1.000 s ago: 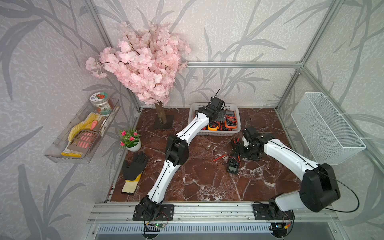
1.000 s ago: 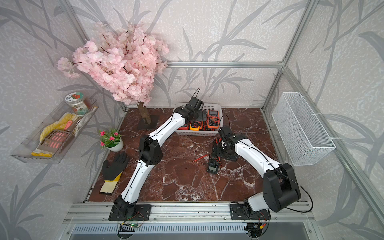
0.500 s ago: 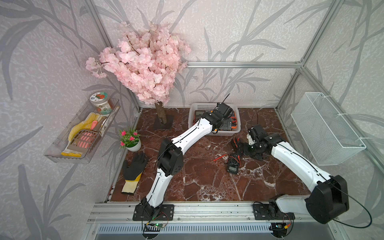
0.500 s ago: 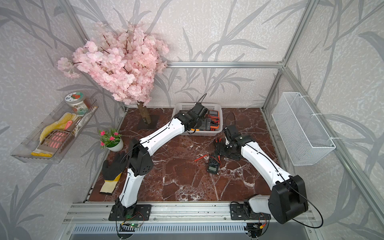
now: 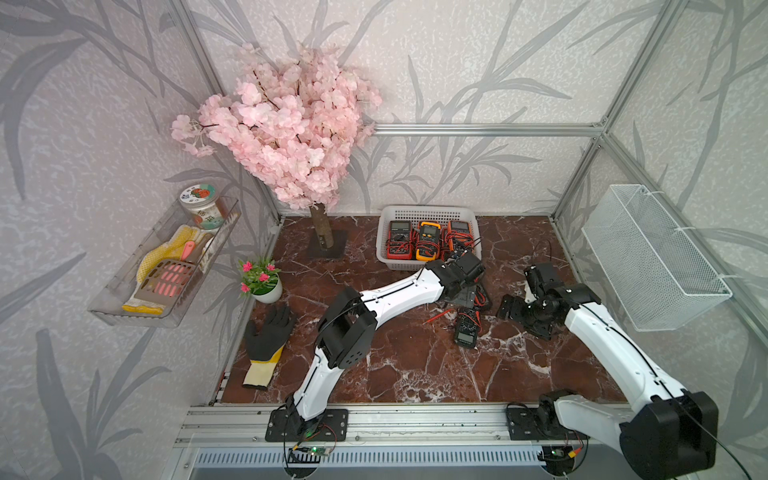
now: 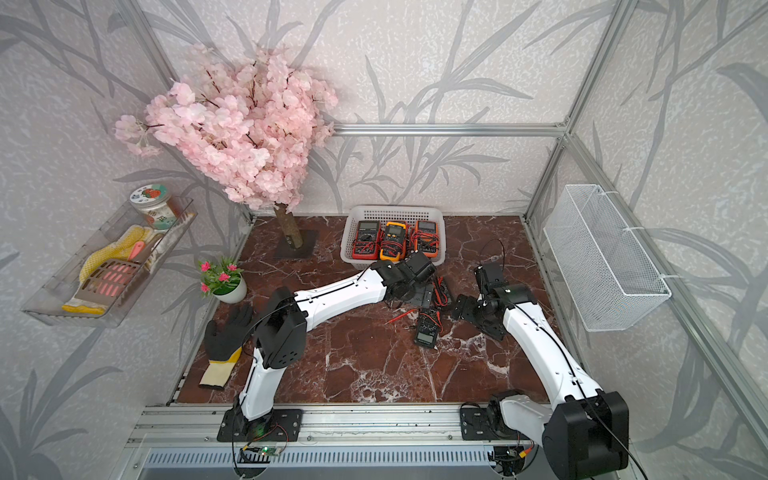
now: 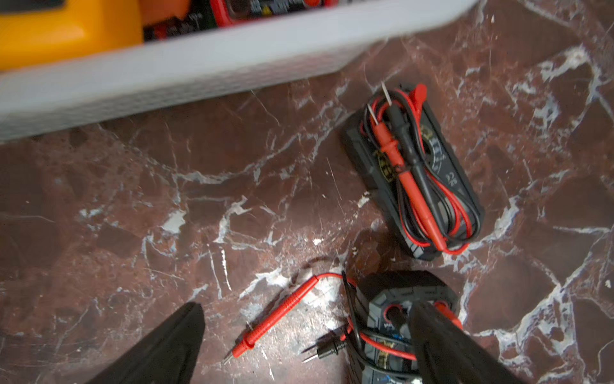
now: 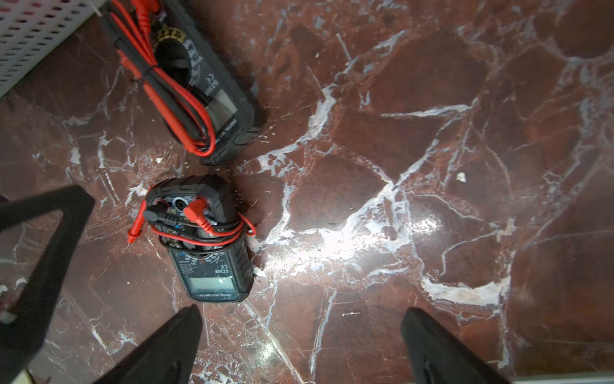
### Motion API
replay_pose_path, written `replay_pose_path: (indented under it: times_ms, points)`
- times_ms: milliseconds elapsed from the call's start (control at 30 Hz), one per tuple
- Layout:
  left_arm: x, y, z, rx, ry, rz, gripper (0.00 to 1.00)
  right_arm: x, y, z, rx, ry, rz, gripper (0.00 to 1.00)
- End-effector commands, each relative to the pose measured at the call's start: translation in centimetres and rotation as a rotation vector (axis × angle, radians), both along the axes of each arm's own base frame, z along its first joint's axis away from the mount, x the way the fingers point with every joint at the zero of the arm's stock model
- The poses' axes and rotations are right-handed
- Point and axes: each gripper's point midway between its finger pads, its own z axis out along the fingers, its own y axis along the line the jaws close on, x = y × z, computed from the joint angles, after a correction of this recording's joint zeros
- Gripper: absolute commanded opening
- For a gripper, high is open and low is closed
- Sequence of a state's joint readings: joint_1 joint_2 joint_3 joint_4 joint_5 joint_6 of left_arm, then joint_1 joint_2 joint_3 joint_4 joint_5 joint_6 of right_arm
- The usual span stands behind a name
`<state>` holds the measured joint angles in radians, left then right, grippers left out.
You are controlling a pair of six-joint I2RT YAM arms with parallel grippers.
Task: Put the multimeter into the basket
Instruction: Pick up the multimeter from the center of the board.
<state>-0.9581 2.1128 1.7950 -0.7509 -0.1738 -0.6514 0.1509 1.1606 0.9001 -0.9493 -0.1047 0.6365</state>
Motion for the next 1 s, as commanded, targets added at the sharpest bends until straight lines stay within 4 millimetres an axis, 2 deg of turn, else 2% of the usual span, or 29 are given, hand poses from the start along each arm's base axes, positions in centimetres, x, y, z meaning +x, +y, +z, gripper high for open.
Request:
replay_pose_path:
  times_ms: [0, 133, 333, 500, 967]
  points:
    - [-1.7, -1.2, 1.2, -0.035, -0.015, -0.033, 1.0, -1.2, -1.3, -0.8, -0.009, 0.055, -0.047, 0.99]
    - [-3.9, -2.7, -0.1, -0.015, -0.01, -0.097, 1.0, -1.8, -1.7, -1.6, 0.024, 0.086, -0.072, 0.99]
    - [-6.0, -4.1, -1.5, -0.004, 0.008, -0.127, 1.0, -2.1, -1.5, -2.3, 0.056, 0.115, -0.067, 0.99]
    - [-6.6, -4.6, -2.3, 0.009, 0.017, -0.138, 1.0, -2.1, -1.1, -2.7, 0.078, 0.14, -0.057, 0.99]
    - [-7.1, -3.7, -6.9, 0.075, 0.067, -0.118, 1.0, -2.4, -1.1, -2.7, 0.083, 0.134, -0.055, 0.99]
